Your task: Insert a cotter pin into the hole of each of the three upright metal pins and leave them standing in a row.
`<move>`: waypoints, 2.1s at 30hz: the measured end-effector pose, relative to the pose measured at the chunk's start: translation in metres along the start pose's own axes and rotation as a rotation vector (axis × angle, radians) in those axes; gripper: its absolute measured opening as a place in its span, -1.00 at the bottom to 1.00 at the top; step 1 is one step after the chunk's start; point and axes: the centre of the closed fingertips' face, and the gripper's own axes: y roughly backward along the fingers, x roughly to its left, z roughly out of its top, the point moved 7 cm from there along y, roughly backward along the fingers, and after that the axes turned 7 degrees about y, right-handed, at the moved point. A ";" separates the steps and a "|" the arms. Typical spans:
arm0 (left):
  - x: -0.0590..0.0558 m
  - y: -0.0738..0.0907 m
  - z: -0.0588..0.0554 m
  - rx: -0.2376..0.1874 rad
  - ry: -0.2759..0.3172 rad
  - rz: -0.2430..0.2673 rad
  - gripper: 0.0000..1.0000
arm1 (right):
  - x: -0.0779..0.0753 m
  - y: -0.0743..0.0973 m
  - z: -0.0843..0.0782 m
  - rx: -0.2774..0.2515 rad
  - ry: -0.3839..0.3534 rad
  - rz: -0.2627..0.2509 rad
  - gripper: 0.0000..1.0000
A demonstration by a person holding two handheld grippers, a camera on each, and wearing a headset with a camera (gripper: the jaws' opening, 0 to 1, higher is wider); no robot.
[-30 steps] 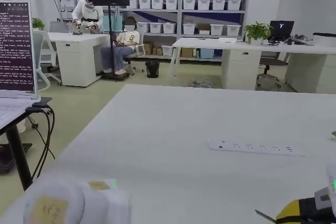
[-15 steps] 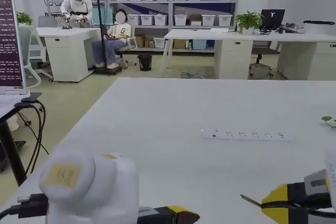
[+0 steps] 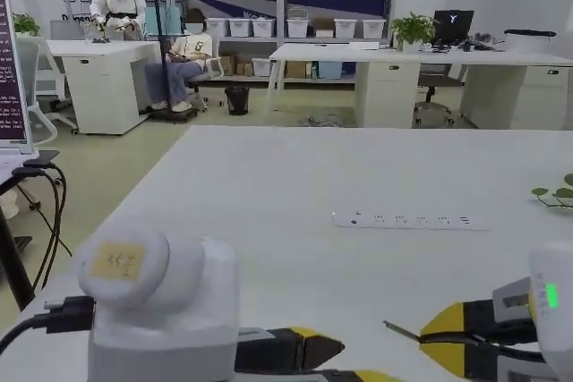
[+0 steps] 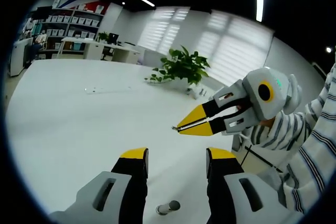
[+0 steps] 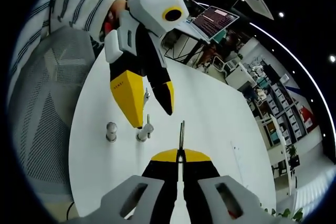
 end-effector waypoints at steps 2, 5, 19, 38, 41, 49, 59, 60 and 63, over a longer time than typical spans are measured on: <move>-0.001 0.000 0.001 -0.001 0.000 -0.005 -0.21 | 0.001 0.000 0.002 -0.002 0.008 -0.003 -1.00; -0.002 -0.001 0.002 -0.007 0.001 -0.016 -0.28 | 0.003 0.001 0.006 -0.006 0.017 -0.003 -1.00; -0.006 -0.002 0.003 -0.020 0.027 -0.043 -0.64 | 0.014 0.003 0.017 -0.010 0.088 -0.003 -1.00; -0.002 0.000 -0.003 -0.014 0.056 -0.025 -0.95 | 0.021 0.001 0.024 -0.026 0.108 0.013 -1.00; -0.002 0.002 -0.003 -0.014 0.068 -0.030 -0.95 | 0.021 0.002 0.026 -0.028 0.113 0.016 -1.00; -0.005 0.002 -0.004 -0.022 0.087 -0.054 -1.00 | 0.024 0.003 0.029 -0.034 0.119 0.024 -1.00; -0.006 0.005 -0.009 -0.001 0.115 -0.032 -1.00 | 0.027 0.001 0.030 -0.055 0.097 0.041 -1.00; -0.006 0.006 -0.009 0.002 0.114 -0.034 -1.00 | 0.027 0.001 0.030 -0.057 0.093 0.044 -1.00; -0.006 0.007 -0.010 0.016 0.105 -0.023 -1.00 | 0.028 -0.001 0.030 -0.067 0.079 0.064 -1.00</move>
